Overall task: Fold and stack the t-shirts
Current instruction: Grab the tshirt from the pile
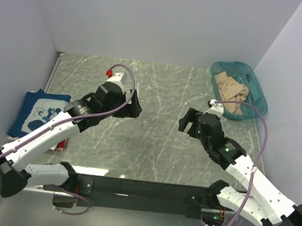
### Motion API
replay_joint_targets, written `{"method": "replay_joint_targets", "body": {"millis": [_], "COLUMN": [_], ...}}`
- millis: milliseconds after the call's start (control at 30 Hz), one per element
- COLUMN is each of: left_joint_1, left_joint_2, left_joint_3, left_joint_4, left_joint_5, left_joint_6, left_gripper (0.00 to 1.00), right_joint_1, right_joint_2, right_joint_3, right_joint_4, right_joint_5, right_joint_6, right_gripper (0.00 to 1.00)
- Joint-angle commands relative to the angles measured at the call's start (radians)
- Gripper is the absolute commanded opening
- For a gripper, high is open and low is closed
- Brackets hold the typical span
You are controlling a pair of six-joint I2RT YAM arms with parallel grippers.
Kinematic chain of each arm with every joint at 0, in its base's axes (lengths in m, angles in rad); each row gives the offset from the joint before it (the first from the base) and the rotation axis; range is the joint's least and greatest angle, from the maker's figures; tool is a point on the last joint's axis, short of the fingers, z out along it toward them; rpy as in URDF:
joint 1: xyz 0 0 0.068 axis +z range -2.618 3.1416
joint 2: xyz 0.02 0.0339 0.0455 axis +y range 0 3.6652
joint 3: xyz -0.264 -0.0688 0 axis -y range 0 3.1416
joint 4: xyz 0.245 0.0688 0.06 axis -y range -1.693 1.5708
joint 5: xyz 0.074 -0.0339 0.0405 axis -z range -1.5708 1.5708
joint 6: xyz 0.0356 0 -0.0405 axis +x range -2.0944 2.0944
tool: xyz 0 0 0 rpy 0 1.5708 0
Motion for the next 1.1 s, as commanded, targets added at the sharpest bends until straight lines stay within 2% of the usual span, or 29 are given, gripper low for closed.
{"method": "replay_joint_targets", "body": {"millis": [0,133,167,233,267,333,433,633,800,867,1000,1067], "left_joint_1": [-0.001,-0.001,-0.001,-0.001,0.001,0.001,0.005,0.037,0.082,0.112,0.258,0.286], "left_joint_2": [-0.027,-0.041,-0.046,-0.049,-0.052,-0.052,-0.076,-0.107,-0.098,-0.093,-0.089,-0.069], "left_joint_3": [0.016,0.010,0.010,0.008,0.005,0.003,-0.009,-0.035,-0.047,-0.056,-0.098,-0.101], "left_joint_4": [0.003,-0.002,-0.002,-0.005,-0.003,-0.005,0.011,0.034,0.048,0.060,0.113,0.117], "left_joint_5": [0.064,0.085,0.087,0.081,0.073,0.074,0.082,0.122,0.183,0.250,0.398,0.441], "left_joint_6": [0.065,0.084,0.088,0.098,0.099,0.098,0.101,0.104,0.104,0.102,0.081,0.072], "left_gripper": [1.00,1.00,1.00,0.99,0.99,0.99,0.99,0.99,0.99,0.99,1.00,1.00], "right_joint_1": [0.004,-0.012,-0.060,-0.138,-0.220,-0.279,-0.383,-0.568,-0.686,-0.730,-0.785,-0.808], "right_joint_2": [0.019,0.112,0.140,0.236,0.273,0.394,0.570,0.842,1.003,1.033,1.091,1.105], "right_joint_3": [0.056,0.111,0.159,0.219,0.277,0.356,0.605,0.922,1.036,1.047,1.033,1.019], "right_joint_4": [0.046,0.089,0.097,0.112,0.135,0.137,0.085,0.022,-0.007,-0.004,0.010,0.005], "right_joint_5": [-0.031,-0.038,-0.052,-0.179,-0.227,-0.287,-0.275,-0.212,-0.175,-0.169,-0.157,-0.150], "right_joint_6": [-0.041,-0.100,-0.106,-0.118,-0.118,-0.114,-0.111,-0.046,0.017,0.032,0.023,0.018], "right_gripper": [0.91,0.90,0.90,0.90,0.89,0.88,0.87,0.86,0.83,0.82,0.81,0.81]}}
